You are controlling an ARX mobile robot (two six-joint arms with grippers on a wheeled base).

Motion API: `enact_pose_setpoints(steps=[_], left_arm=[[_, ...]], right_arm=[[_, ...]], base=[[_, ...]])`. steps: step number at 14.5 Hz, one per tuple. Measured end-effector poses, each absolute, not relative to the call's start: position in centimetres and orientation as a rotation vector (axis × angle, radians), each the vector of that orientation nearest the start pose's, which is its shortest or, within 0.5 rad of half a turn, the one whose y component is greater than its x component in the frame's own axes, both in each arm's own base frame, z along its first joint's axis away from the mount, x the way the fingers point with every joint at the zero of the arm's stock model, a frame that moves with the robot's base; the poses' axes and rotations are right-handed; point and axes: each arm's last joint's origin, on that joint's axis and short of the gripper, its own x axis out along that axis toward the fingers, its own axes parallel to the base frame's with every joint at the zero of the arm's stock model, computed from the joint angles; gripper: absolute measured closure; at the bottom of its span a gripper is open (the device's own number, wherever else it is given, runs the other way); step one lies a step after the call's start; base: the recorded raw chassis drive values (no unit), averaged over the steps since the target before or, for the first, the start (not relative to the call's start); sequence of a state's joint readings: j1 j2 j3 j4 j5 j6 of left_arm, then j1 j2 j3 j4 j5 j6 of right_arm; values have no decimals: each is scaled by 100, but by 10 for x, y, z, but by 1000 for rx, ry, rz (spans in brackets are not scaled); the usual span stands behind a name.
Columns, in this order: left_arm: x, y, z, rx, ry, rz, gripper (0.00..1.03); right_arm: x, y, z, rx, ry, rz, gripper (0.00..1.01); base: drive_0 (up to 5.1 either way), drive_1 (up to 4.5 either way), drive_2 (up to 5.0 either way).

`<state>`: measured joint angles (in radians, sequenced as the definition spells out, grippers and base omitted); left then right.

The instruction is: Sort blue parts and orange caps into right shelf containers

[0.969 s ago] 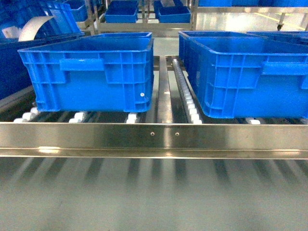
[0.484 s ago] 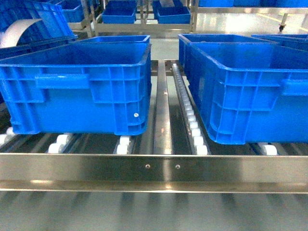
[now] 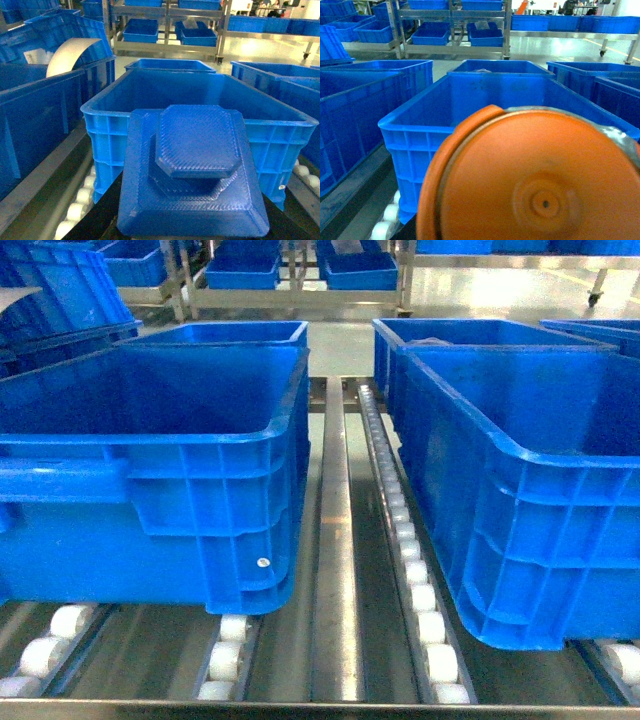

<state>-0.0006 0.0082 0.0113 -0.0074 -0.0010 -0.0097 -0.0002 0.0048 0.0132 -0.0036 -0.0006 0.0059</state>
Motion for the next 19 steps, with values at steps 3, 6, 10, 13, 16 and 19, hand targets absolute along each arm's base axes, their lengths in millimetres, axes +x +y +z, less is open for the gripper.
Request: enact_pose_setpoints(steps=[3,6,10,13,16,19], left_arm=[[98,0,166,-10,4,0,63],[98,0,166,-10,4,0,63],[98,0,166,-10,4,0,63],[98,0,166,-10,4,0,63],[98,0,166,-10,4,0,63],[98,0,166,-10,4,0,63]], right_arm=[[97,0,167,6,-2,1,57],[97,0,167,6,-2,0,57],[97,0,167,6,-2,0,57],[97,0,167,6,-2,0,57],[97,0,167,6,-2,0,57],[97,0,167,6,-2,0,57]], base=[[0,0,0],[0,0,0],[0,0,0],[0,0,0],[0,0,0],[0,0,0]])
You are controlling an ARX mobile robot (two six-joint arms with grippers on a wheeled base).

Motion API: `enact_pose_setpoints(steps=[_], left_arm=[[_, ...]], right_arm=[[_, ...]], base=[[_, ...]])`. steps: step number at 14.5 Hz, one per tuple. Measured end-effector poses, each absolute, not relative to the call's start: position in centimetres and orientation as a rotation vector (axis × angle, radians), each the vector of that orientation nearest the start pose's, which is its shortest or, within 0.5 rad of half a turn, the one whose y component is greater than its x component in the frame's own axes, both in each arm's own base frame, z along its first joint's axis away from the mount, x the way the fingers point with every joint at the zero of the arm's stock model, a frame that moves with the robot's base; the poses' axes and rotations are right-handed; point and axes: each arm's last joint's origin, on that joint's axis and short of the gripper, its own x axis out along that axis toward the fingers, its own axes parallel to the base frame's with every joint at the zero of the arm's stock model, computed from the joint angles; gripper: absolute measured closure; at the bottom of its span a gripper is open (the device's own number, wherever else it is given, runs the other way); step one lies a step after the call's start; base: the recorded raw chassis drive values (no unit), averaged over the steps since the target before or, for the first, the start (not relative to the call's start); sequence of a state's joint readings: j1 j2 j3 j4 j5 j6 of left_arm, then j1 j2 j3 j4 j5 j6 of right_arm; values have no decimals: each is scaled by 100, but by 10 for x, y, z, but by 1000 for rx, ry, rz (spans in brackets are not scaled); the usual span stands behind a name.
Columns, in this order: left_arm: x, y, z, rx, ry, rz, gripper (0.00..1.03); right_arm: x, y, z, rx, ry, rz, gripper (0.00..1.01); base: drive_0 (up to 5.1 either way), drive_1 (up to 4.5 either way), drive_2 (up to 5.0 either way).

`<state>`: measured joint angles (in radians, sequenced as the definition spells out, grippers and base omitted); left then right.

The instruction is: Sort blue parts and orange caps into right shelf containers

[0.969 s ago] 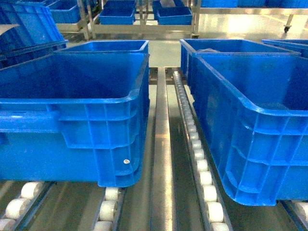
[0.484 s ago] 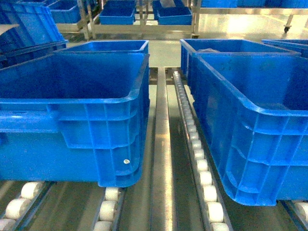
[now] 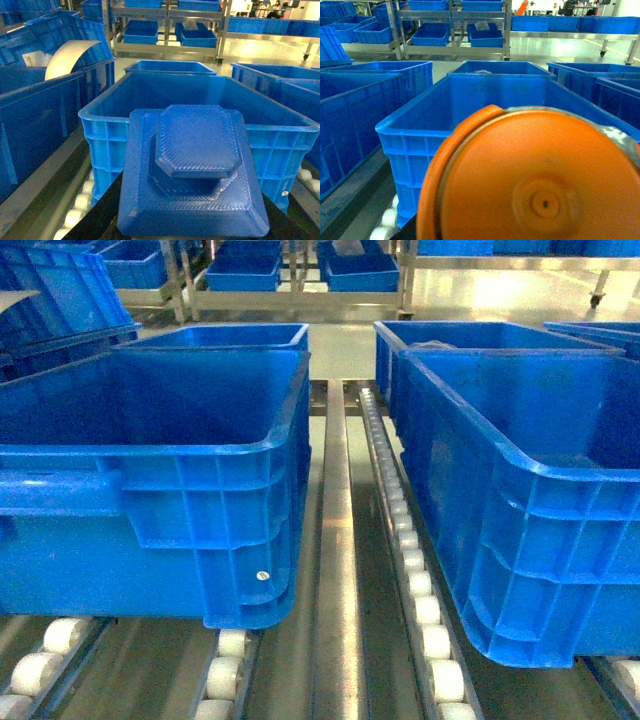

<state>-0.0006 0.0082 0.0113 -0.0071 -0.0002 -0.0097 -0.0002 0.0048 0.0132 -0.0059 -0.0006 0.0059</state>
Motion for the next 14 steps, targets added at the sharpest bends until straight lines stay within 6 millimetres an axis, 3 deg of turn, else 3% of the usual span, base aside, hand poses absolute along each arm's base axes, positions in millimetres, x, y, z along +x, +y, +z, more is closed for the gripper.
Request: enact_pose_setpoints(steps=[14], left_arm=[[98,0,166,-10,4,0,63]], right_arm=[[97,0,167,6,-2,0,57]], base=[[0,0,0]])
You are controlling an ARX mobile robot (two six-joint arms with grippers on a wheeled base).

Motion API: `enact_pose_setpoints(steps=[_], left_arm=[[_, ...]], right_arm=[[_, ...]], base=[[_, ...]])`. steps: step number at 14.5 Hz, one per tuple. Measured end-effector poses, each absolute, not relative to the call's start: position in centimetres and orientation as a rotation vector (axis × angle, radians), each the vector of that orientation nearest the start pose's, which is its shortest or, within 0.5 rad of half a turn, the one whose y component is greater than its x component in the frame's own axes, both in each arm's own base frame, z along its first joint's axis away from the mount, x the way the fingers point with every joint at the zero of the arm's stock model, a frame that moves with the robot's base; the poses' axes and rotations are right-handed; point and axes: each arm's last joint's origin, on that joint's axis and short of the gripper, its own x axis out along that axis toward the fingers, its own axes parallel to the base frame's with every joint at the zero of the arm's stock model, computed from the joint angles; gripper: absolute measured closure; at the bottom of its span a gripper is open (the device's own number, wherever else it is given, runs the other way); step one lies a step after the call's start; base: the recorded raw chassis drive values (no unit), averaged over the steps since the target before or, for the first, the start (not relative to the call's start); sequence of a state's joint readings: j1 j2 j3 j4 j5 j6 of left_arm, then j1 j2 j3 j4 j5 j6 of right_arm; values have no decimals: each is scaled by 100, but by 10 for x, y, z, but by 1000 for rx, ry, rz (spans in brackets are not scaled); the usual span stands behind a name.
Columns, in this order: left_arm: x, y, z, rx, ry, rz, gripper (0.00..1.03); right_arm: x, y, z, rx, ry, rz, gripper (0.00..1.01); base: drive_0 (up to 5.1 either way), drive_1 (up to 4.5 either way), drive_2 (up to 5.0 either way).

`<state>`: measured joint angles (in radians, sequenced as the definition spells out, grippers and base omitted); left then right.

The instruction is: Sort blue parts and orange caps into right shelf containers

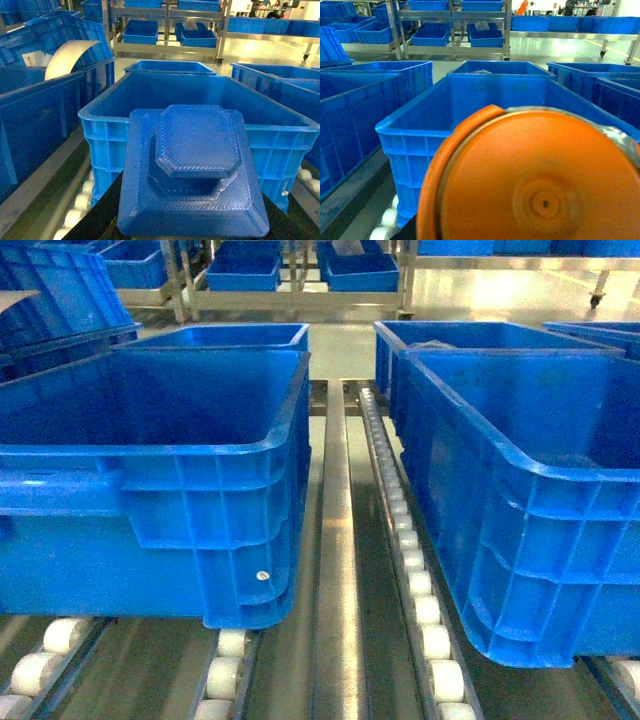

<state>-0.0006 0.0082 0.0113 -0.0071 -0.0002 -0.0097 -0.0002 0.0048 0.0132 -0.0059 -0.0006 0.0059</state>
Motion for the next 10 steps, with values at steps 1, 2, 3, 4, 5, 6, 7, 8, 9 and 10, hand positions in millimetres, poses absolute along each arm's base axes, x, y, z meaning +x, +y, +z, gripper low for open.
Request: enact_pose_setpoints(steps=[1,2,3,4,5,6,7,8,9,10], left_arm=[[98,0,166,-10,4,0,63],[98,0,166,-10,4,0,63],[98,0,166,-10,4,0,63],[98,0,166,-10,4,0,63],[98,0,166,-10,4,0,63],[97,0,170,8,-47,-26,63],[98,-1,181,23,-154,-68,63],[104,-3,187,43,-189,-92,63],[118,-5,189,58,-158,-121,63],[138,-6,205,64,-172,-145,63]], right_arm=[[97,0,167,6,-2,0,57],[97,0,167,6,-2,0,57],[97,0,167,6,-2,0,57],[97,0,167,6,-2,0,57],[97,0,174,-21,-88,15,57],[94,1,188,-53,-244,33,57],[95,1,189,-63,-239,56,57],[100,0,195,-69,-280,56,57],[111,-1,198,-73,-280,77,57],[127,0,206,-81,-273,87,57]], base=[[0,0,0],[0,0,0],[0,0,0],[0,0,0],[0,0,0],[0,0,0],[0,0,0],[0,0,0],[0,0,0],[0,0,0]])
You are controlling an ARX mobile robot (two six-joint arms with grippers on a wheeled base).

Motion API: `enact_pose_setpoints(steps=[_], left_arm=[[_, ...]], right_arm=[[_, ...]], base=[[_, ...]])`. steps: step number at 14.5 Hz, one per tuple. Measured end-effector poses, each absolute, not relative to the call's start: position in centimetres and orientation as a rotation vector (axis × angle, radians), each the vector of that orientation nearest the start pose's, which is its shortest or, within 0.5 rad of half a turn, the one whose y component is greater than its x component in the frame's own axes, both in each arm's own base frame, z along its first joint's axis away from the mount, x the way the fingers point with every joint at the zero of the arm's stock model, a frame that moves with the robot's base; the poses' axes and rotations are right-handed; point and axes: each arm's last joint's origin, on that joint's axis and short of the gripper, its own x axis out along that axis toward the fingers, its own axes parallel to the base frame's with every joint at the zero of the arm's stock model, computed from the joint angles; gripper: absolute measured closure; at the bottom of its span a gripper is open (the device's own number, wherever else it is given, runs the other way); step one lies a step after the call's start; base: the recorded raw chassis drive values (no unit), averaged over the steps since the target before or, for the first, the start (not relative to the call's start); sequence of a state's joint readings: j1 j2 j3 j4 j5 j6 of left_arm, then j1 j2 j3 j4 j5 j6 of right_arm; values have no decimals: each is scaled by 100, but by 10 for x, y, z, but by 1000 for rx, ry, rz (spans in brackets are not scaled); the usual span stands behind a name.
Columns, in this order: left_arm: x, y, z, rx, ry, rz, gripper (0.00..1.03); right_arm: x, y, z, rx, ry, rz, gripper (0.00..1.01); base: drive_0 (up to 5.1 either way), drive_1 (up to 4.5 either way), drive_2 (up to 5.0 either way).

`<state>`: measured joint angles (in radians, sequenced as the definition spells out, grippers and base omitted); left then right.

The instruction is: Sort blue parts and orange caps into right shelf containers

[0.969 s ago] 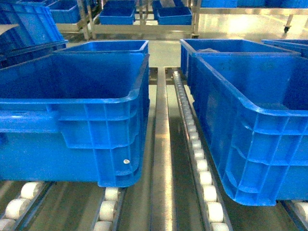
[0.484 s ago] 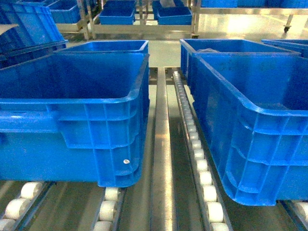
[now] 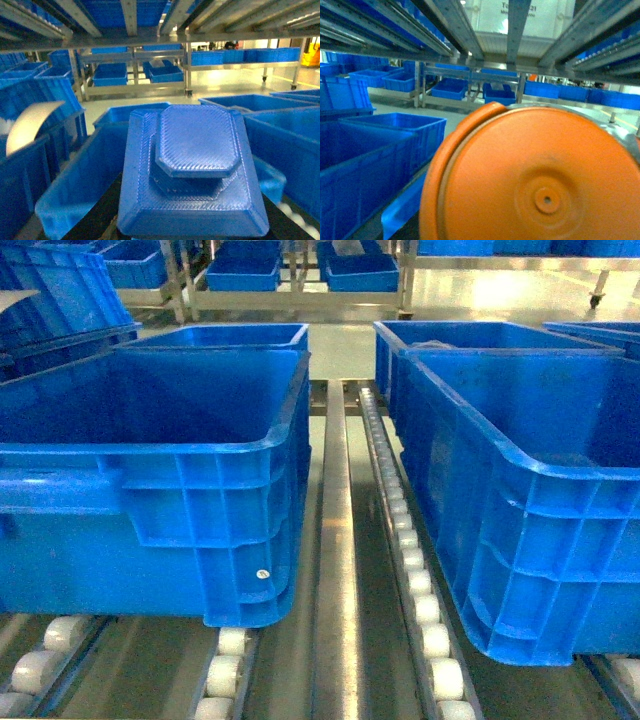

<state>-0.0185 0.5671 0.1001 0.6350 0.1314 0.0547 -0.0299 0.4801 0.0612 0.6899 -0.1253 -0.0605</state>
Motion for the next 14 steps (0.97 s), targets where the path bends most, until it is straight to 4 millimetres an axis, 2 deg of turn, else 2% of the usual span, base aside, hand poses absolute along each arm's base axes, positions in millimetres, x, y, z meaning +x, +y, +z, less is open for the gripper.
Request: enact_pose_setpoints(steps=[1,2,3,4,5,6,7,9,10,11,12,14], left_arm=[[169,-9,234,90,-234,-144,63],[210,-13,255,102,-236,-144,63],[269,-18,253,95,-84,-126,63],[314,-19,235,82,62,-88,63],[345,-21,214,46,177,-61,63],[359,-23,206,27,204,-54,63],[360,-24,209,5,174,-62,54],[351,-29,226,-27,103,-133,31],[347,-31,226,-33,108,-159,16],[344,-31,221,-45,127,-163,4],[343,-29,217,-44,138,-149,5],[342,-27,218,-42,133,-122,5]], right_arm=[[150,2,225,-94,-303,109,57],[181,3,246,-110,-334,98,57],[233,3,255,-110,-244,55,57],[273,4,244,-113,-130,9,57],[304,2,225,-117,-43,-42,57],[321,2,212,-117,8,-55,57],[322,2,207,-118,15,-64,48],[320,5,216,-115,-30,-52,22],[319,7,216,-115,-33,-45,9],[319,9,215,-117,-26,-42,1],[319,11,215,-123,-25,-37,4],[319,10,215,-124,-24,-36,3]], base=[[0,0,0],[0,0,0],[0,0,0],[0,0,0],[0,0,0],[0,0,0],[0,0,0],[0,0,0],[0,0,0],[0,0,0],[0,0,0],[0,0,0]])
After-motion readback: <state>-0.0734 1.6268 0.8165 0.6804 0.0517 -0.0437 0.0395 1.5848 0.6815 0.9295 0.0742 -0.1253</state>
